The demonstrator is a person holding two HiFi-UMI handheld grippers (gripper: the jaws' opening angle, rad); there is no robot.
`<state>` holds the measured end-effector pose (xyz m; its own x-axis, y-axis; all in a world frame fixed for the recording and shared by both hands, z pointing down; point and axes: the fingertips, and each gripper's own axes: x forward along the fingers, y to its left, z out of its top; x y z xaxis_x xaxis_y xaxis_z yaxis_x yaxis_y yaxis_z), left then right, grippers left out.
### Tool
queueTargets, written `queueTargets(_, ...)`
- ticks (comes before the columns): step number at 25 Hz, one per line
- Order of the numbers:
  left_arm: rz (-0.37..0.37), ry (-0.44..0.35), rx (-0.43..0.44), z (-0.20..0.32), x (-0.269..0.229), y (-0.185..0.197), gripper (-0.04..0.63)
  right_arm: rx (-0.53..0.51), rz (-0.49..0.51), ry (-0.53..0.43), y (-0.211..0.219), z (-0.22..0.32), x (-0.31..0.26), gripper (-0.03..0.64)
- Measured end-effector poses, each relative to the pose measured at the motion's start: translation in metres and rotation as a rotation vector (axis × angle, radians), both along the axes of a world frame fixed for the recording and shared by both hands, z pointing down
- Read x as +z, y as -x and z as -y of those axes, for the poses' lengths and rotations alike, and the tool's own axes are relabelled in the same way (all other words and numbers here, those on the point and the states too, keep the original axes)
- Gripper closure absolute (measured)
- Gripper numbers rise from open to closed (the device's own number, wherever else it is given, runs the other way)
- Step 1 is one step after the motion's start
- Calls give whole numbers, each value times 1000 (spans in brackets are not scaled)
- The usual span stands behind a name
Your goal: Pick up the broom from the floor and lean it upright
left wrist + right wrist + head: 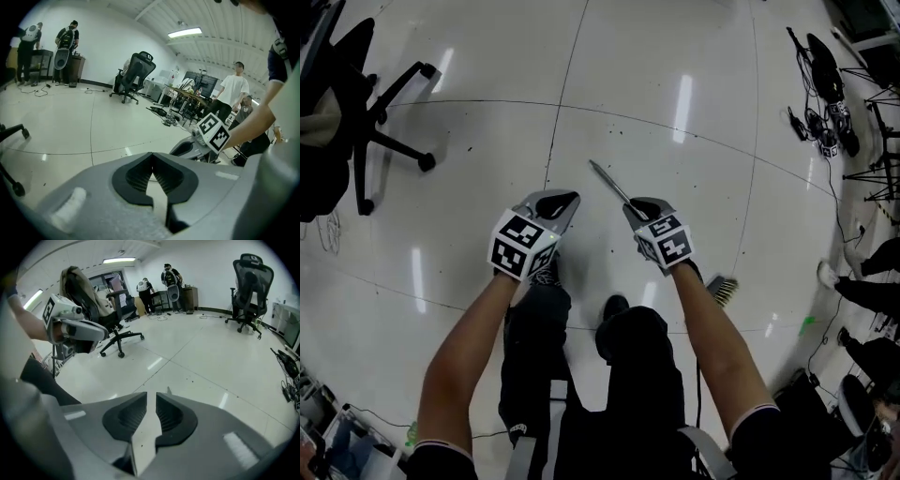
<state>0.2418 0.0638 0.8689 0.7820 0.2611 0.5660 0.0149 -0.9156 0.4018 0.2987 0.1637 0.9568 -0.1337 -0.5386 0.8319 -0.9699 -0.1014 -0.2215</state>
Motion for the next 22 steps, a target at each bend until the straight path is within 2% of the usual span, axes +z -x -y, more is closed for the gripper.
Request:
queueTargets(3, 9, -3, -17, 11, 43, -8, 595, -18, 0, 32, -8, 8, 65, 557)
queueTargets(7, 17, -17, 54, 13, 98, -14, 595, -51, 15, 69, -9, 16, 137, 521)
queueTargets(10, 36, -59, 87, 19, 138, -17, 595, -71, 16, 109, -11, 14, 178, 505)
queueTargets(12, 44, -66, 64, 29, 161, -19, 595, -74, 4, 130, -16, 14, 206, 493)
queueTargets(15, 43, -35, -1, 45, 185, -21, 595, -93, -30, 165, -25, 16, 245, 474)
queueTargets(18, 56, -21, -22, 52, 199, -15, 595, -107, -65, 201, -29, 15, 263, 474)
queueTargets(19, 64, -21, -25, 53, 202, -11, 595, -111, -87, 201, -32, 15, 265, 506)
queueTargets(22, 91, -17, -35, 52, 211, 2, 595, -119, -94, 199, -30, 14, 267, 535)
